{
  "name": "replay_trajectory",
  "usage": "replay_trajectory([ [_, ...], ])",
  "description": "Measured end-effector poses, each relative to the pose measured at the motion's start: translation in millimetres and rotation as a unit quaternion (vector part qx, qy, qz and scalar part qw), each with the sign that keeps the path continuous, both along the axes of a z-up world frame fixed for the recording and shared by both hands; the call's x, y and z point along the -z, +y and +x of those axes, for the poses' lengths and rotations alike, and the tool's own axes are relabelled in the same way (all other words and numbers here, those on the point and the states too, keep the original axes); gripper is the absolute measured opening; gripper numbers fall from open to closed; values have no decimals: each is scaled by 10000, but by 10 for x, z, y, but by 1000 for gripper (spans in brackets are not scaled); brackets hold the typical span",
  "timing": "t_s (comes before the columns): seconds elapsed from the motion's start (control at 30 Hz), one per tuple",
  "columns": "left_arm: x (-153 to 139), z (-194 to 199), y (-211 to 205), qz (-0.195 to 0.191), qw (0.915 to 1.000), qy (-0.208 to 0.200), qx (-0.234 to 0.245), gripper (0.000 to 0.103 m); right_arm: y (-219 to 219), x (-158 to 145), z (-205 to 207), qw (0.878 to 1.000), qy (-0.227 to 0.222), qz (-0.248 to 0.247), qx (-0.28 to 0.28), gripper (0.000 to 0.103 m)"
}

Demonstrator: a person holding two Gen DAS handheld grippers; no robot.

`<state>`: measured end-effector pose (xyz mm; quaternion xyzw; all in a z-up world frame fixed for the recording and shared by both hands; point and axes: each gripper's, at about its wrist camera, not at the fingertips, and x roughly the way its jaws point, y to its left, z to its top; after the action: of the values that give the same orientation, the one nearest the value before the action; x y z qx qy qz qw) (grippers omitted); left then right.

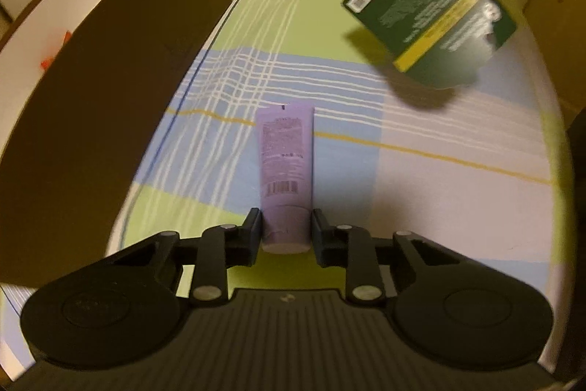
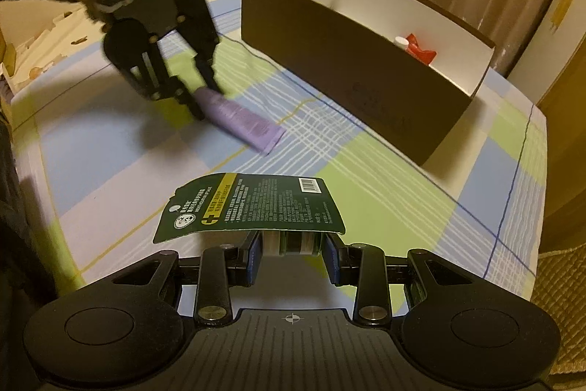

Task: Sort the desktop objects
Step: 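Grasp the purple tube with the left tool while the right tool holds the card, then carry the purple tube and green card over the brown box with both tools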

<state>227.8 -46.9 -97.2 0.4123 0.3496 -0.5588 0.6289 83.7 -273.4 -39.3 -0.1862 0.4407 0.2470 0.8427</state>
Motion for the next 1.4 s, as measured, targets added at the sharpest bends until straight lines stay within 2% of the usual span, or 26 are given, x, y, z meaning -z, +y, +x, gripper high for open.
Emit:
replay_trajectory([
  [0.13,-33,-52,48,-98,9994,134,-303,25,9,-5,80,10000,-31,14,-56,35],
  [0.23,-40,-63,41,-190,9978,179,-602,32,12,-8,105,9999,-47,-10,-106,35],
  [0.4,4,-80,6,-229,9959,136,-860,32,-4,-18,100,9999,-68,-13,-106,35],
  [0.43,3,-76,6,-254,9956,144,-889,27,-9,-16,91,9999,-68,-13,-98,35],
  [0.5,-10,-67,11,-267,9950,142,-953,25,-17,-15,64,9999,-66,-10,-77,35],
  [0.87,-305,-75,97,-582,9872,-109,-1479,25,-3,-71,15,9997,-239,65,76,35],
  [1.23,-566,-118,166,-976,9759,-275,-1934,25,75,-223,114,9987,-475,155,71,35],
  [1.4,-760,-121,215,-1208,9644,-326,-2329,25,100,-332,190,9978,-618,216,91,35],
])
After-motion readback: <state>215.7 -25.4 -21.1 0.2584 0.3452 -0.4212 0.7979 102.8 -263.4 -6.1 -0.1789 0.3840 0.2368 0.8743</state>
